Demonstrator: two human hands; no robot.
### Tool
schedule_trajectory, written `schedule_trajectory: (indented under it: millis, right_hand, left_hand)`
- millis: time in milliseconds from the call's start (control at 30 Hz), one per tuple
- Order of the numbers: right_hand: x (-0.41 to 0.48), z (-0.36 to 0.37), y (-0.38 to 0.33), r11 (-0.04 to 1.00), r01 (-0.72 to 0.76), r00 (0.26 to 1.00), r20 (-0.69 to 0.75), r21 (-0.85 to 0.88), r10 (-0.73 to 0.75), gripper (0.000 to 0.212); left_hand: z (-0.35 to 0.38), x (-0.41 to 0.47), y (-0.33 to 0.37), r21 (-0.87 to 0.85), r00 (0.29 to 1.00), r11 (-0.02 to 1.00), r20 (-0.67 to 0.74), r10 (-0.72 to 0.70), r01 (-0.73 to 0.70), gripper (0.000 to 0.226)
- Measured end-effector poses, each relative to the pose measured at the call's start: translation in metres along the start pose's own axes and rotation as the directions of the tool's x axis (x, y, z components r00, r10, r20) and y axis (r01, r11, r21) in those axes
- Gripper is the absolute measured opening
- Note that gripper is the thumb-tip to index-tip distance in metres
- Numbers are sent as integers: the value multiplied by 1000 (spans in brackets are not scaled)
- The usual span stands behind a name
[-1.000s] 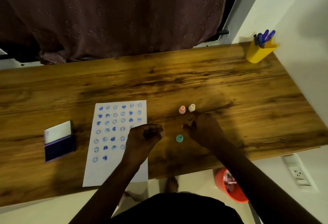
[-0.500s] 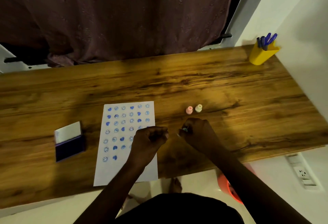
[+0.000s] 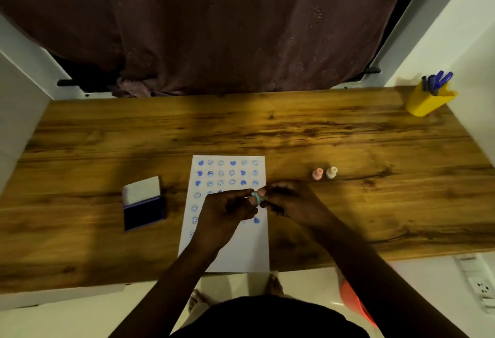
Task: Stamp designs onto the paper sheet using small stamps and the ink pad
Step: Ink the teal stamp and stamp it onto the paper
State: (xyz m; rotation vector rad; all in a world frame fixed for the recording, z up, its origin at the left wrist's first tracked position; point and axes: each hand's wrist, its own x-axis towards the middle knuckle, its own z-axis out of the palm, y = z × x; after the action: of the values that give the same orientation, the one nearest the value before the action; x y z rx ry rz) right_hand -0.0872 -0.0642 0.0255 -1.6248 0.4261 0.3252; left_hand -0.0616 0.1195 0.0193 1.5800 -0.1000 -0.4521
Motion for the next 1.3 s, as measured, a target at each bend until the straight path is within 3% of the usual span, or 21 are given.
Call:
schedule_trajectory:
  millis: [233, 400, 533, 867, 1033, 1300]
  right_hand:
    - [16, 39, -14, 993, 90, 994, 73, -70, -85, 28]
    - [30, 83, -26, 945, 147, 989, 41, -291, -142, 28]
    - [42, 122, -35, 883, 206, 978, 62, -421, -199, 31]
    - [70, 218, -28, 559, 430, 903, 323, -709, -284, 25]
    - [80, 246, -22, 394, 420, 906, 351, -818, -237, 28]
    - [85, 262, -16, 243, 375, 926, 347, -895, -151, 41]
  left_hand:
    - [-56, -10, -12, -92, 990, 995, -130, -59, 47, 37]
    - [-106, -23, -19, -82, 971, 994, -225, -85, 68, 19]
    - [-145, -40, -25, -130, 945, 991, -318, -79, 39, 27]
    - [-226, -80, -49, -156, 896, 984, -420, -141, 81, 24]
    - [-247, -88, -52, -151, 899, 986, -419, -127, 69, 19]
    - [-262, -86, -62, -196, 886, 975, -426, -182, 106, 17]
